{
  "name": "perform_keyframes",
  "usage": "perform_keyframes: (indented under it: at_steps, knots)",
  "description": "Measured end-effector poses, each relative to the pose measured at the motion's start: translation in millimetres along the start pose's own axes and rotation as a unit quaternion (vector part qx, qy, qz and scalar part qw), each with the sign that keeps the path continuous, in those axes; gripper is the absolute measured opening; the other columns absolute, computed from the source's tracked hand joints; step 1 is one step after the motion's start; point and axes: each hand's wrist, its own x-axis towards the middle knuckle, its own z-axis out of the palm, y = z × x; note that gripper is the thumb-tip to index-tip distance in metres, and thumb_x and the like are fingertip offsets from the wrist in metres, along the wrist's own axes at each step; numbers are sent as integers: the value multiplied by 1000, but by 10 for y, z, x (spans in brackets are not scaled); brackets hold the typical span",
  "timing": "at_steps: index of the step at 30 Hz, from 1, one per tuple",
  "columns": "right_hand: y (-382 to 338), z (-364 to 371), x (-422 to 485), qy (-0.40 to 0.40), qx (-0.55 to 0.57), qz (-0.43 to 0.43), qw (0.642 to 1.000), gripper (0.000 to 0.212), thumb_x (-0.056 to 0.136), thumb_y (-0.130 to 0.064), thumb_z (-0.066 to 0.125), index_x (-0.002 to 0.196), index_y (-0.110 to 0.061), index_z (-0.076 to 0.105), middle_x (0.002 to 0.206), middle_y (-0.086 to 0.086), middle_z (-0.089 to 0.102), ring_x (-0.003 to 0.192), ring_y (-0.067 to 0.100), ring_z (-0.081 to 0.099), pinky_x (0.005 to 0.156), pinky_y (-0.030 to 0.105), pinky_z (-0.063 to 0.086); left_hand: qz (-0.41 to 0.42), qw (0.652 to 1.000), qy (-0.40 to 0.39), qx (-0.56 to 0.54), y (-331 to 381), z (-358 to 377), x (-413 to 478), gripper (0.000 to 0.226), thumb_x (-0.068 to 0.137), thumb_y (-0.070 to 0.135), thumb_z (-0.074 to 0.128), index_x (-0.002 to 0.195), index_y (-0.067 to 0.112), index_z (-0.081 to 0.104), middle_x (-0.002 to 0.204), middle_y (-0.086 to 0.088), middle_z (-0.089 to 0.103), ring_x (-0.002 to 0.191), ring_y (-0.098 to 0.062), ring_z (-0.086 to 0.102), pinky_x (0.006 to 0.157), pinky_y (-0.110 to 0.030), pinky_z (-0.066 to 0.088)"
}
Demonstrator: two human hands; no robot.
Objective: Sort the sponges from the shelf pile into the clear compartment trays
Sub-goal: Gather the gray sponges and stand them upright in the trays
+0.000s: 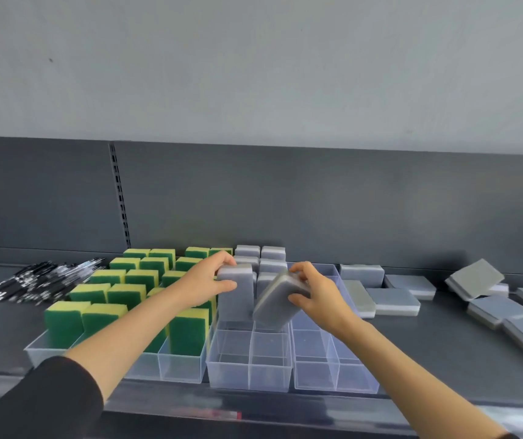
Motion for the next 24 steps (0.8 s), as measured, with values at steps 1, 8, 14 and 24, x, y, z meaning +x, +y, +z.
perform_keyframes:
  at_steps: [1, 8, 14, 24]
  knots:
    - [-4, 21, 11, -5, -17, -3, 1000, 34, 89, -9, 54, 120, -20, 46, 107, -3, 52, 92, 18, 51, 77, 21, 39, 4, 1000, -9, 8, -31, 13, 5, 27, 87, 14, 62, 107, 24, 45, 112, 5, 53, 104, -14, 52, 85, -24, 40]
    - [-64, 186, 51, -26, -103, -15, 994, 33, 92, -10, 50, 123, -20, 48, 118, 4, 51, 101, 23, 52, 85, 24, 43, 11, 996, -71, 49, -221, 105, 61, 28, 88, 15, 60, 112, 22, 47, 111, 10, 48, 100, -7, 46, 84, -21, 36]
    - [-38, 375, 71, -41, -120, -4, 992, 38, 92, -9, 49, 128, -20, 49, 125, 6, 46, 105, 23, 51, 88, 20, 38, 14, 990, -97, 97, -258, 162, 114, 31, 89, 17, 59, 118, 20, 48, 111, 9, 48, 99, -10, 47, 86, -24, 41]
    - [34, 533, 8, -37, -128, 4, 991, 44, 93, -10, 48, 134, -25, 42, 131, 5, 44, 117, 23, 48, 98, 24, 40, 10, 981, -126, 150, -296, 203, 106, 31, 90, 22, 57, 119, 22, 45, 109, 4, 51, 93, -14, 52, 76, -27, 43]
